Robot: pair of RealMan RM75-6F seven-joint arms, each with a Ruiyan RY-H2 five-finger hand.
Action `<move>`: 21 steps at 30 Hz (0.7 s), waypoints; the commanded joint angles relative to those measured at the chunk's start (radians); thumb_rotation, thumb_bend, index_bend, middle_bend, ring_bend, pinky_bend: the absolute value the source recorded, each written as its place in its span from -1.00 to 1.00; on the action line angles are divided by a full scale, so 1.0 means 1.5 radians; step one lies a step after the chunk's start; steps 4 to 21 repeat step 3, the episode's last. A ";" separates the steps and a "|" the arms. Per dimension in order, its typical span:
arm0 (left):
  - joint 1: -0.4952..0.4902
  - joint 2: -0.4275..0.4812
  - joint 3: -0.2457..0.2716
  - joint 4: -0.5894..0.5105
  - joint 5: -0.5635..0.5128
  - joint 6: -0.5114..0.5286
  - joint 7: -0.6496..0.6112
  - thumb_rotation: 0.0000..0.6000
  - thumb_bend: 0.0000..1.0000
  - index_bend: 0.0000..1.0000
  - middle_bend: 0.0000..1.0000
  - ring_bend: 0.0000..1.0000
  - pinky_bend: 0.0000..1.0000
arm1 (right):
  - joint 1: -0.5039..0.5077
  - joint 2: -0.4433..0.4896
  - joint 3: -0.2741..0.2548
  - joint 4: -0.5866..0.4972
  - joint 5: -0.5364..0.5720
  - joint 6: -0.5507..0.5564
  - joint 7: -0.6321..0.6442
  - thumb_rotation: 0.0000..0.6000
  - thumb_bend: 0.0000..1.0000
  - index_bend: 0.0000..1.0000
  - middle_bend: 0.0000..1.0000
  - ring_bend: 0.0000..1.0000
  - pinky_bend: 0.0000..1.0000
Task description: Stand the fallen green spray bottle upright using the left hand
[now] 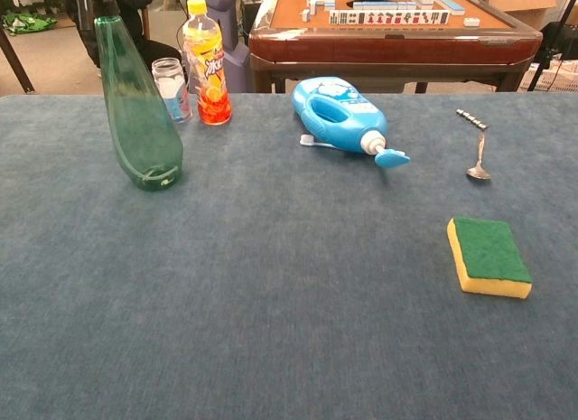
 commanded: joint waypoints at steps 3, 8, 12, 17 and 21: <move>0.029 -0.009 0.022 -0.008 0.046 0.038 0.022 1.00 -0.57 -0.82 -0.89 -1.00 -1.00 | -0.004 -0.001 -0.004 -0.005 0.002 0.002 -0.006 1.00 -0.46 -0.74 -0.75 -1.00 -1.00; 0.029 -0.009 0.022 -0.008 0.046 0.038 0.022 1.00 -0.57 -0.82 -0.89 -1.00 -1.00 | -0.004 -0.001 -0.004 -0.005 0.002 0.002 -0.006 1.00 -0.46 -0.74 -0.75 -1.00 -1.00; 0.029 -0.009 0.022 -0.008 0.046 0.038 0.022 1.00 -0.57 -0.82 -0.89 -1.00 -1.00 | -0.004 -0.001 -0.004 -0.005 0.002 0.002 -0.006 1.00 -0.46 -0.74 -0.75 -1.00 -1.00; 0.029 -0.009 0.022 -0.008 0.046 0.038 0.022 1.00 -0.57 -0.82 -0.89 -1.00 -1.00 | -0.004 -0.001 -0.004 -0.005 0.002 0.002 -0.006 1.00 -0.46 -0.74 -0.75 -1.00 -1.00; 0.029 -0.009 0.022 -0.008 0.046 0.038 0.022 1.00 -0.57 -0.82 -0.89 -1.00 -1.00 | -0.004 -0.001 -0.004 -0.005 0.002 0.002 -0.006 1.00 -0.46 -0.74 -0.75 -1.00 -1.00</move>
